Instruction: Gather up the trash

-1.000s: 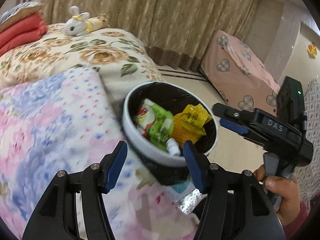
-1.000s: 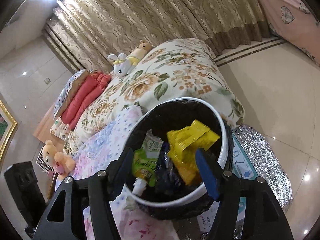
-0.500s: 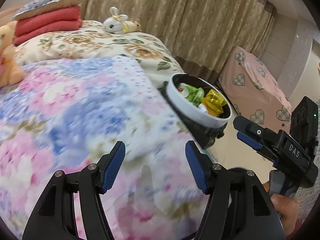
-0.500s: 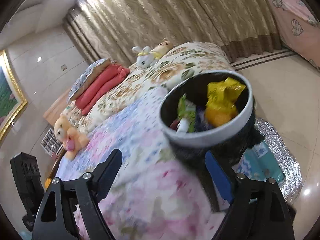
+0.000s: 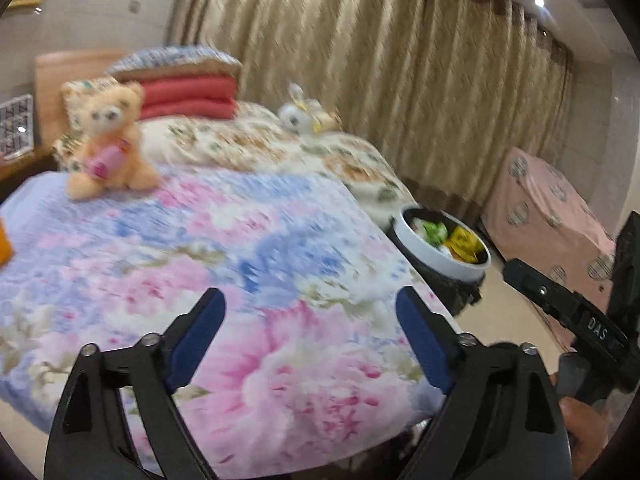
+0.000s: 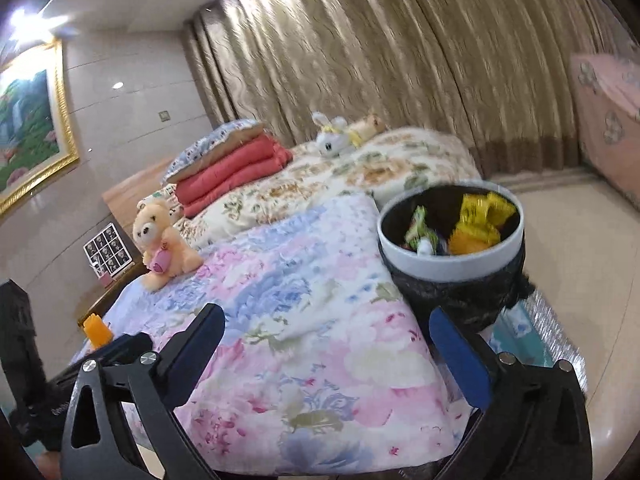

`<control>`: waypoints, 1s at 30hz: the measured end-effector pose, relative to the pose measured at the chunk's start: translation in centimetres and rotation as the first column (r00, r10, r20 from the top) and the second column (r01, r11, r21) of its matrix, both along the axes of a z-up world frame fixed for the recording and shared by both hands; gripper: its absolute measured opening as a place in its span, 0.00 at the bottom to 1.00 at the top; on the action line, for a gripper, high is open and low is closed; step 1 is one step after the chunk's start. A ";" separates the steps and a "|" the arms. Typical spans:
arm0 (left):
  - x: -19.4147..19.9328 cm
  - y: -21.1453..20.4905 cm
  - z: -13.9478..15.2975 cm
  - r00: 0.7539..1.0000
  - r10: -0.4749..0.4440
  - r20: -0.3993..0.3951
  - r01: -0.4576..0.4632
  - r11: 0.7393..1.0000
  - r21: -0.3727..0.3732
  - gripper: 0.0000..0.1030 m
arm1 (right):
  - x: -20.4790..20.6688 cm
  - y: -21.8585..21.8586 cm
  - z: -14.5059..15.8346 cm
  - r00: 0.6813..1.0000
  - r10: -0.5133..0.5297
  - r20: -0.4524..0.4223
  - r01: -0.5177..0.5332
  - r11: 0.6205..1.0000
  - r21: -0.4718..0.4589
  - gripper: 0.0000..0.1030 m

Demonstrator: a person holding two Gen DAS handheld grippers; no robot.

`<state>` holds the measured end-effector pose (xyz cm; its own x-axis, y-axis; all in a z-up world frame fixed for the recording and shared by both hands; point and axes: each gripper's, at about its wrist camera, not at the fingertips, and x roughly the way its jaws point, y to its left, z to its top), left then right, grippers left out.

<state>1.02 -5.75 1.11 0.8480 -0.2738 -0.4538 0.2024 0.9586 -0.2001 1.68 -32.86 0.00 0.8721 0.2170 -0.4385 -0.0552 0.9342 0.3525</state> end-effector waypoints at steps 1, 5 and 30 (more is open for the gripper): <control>-0.3 0.3 0.1 1.000 0.019 0.014 -0.019 1.000 0.003 0.94 | -0.3 0.4 0.3 1.000 0.000 0.023 0.001 1.000 -0.026 1.00; -1.3 1.0 0.4 0.993 0.079 0.085 -0.081 0.996 0.029 0.98 | -1.1 1.6 0.7 0.997 0.003 0.083 0.005 0.994 -0.107 1.00; -3.4 0.0 -0.7 0.979 0.153 0.136 -0.174 0.971 0.165 0.99 | -2.5 2.6 -0.4 0.993 0.015 0.114 -0.003 0.995 -0.101 1.00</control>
